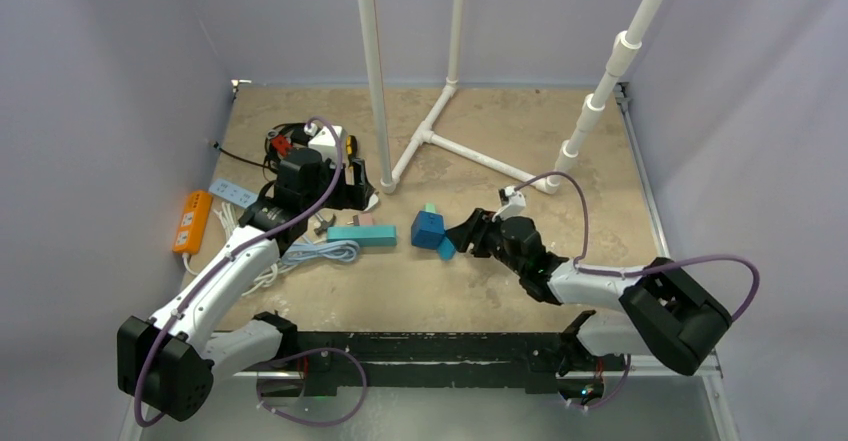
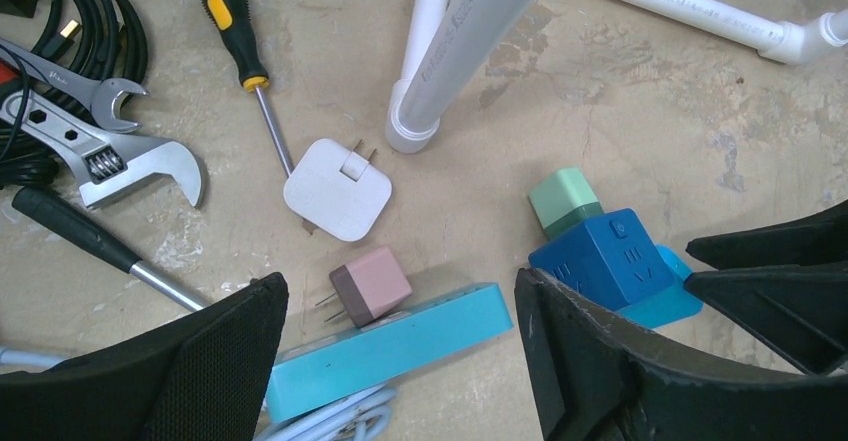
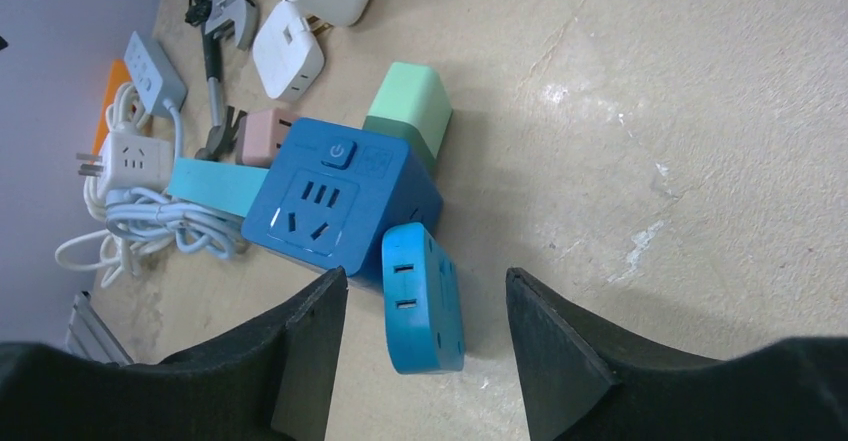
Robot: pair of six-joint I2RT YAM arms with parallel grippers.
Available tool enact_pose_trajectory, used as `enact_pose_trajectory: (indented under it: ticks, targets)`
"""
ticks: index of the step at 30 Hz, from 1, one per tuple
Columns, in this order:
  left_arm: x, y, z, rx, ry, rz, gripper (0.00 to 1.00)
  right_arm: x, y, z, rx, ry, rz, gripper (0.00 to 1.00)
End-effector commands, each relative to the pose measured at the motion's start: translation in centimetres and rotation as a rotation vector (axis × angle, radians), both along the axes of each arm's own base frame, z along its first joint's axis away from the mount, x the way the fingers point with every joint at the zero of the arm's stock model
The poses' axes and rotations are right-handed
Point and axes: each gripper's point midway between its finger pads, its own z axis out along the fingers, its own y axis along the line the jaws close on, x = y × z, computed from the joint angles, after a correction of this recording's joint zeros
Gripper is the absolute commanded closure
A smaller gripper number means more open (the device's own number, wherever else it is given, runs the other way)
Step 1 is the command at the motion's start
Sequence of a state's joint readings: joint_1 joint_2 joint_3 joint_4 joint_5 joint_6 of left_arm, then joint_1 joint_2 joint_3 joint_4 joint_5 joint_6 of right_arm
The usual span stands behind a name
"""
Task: Pull the plug off the socket
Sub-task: Remove the plug from the socket.
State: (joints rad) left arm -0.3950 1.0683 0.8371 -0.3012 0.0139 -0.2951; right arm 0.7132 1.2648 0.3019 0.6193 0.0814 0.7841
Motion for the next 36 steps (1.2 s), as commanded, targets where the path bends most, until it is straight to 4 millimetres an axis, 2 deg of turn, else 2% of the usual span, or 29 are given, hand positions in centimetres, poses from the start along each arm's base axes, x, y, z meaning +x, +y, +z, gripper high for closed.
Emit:
enact_pose_trajectory:
  ticks: [1, 9, 14, 21, 26, 31, 36]
  targets:
    - [0.4, -0.5, 0.8, -0.02, -0.033, -0.014, 0.18, 0.2, 0.9, 0.3, 0.046, -0.01, 0.006, 0.39]
    - [0.4, -0.7, 0.8, -0.023, -0.03, -0.019, 0.18, -1.1, 2.8, -0.9, 0.025, 0.013, 0.065, 0.4]
    - [0.3, -0.7, 0.8, -0.024, -0.03, -0.021, 0.18, -1.7, 3.4, -2.0, 0.02, 0.035, 0.071, 0.44]
    - [0.3, -0.8, 0.6, -0.021, -0.026, -0.027, 0.18, -0.8, 3.4, -2.3, -0.012, 0.026, 0.037, 0.48]
    - [0.3, -1.0, 0.4, -0.022, -0.017, -0.035, 0.19, -0.1, 3.4, -2.7, -0.052, 0.026, 0.021, 0.72]
    - [-0.3, -2.5, 0.4, -0.033, -0.019, -0.116, 0.22, -0.3, 3.5, -1.6, -0.063, 0.001, 0.048, 0.97]
    - [-3.0, -7.0, 1.3, -0.049, -0.067, -0.344, 0.24, -0.6, 3.6, 0.9, -0.087, -0.023, 0.062, 1.0]
